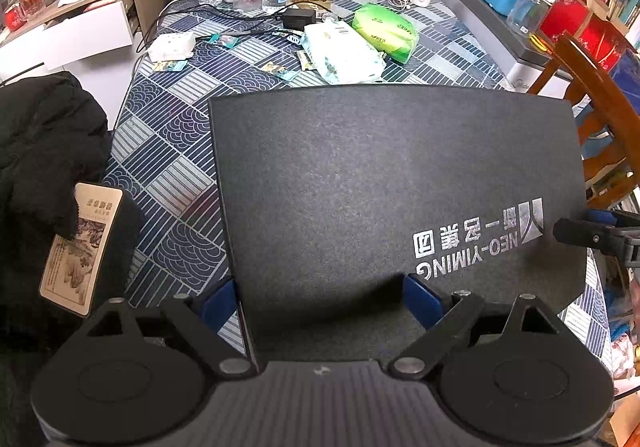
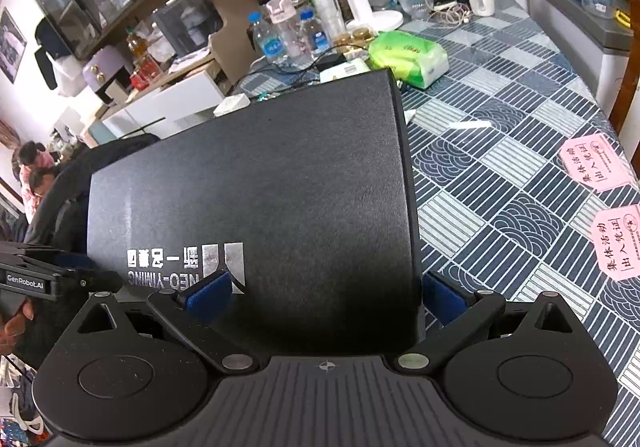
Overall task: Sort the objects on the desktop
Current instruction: 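Press the lid down over the box rim with both grippers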
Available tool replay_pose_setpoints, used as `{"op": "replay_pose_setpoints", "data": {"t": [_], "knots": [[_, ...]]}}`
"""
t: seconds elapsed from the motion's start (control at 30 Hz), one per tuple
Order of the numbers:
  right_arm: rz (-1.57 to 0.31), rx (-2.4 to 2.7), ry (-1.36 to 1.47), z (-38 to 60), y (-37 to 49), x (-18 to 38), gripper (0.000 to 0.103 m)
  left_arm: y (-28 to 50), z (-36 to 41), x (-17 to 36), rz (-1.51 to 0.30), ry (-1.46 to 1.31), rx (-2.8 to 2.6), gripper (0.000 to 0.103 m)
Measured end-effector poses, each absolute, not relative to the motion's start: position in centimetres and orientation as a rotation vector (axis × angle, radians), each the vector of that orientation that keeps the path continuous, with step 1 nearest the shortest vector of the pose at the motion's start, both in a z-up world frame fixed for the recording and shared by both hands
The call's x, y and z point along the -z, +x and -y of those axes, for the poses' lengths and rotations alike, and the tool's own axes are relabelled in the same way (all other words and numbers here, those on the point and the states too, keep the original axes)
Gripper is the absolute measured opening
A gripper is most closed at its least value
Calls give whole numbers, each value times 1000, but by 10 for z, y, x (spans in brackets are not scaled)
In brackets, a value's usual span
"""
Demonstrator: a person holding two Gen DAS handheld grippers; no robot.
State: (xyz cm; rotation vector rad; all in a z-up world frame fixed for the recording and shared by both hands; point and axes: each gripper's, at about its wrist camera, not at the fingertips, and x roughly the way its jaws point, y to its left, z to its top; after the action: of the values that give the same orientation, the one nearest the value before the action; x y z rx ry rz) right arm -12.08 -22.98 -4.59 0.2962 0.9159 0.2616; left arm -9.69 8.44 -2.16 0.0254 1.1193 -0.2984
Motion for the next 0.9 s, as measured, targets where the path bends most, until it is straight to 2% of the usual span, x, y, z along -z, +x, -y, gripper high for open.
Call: {"op": "replay_pose_setpoints", "data": {"t": [0.9], "knots": [[-979,-271,298,220,-88,66,102,-72,-96,44,-1161,-21,279,103]]}}
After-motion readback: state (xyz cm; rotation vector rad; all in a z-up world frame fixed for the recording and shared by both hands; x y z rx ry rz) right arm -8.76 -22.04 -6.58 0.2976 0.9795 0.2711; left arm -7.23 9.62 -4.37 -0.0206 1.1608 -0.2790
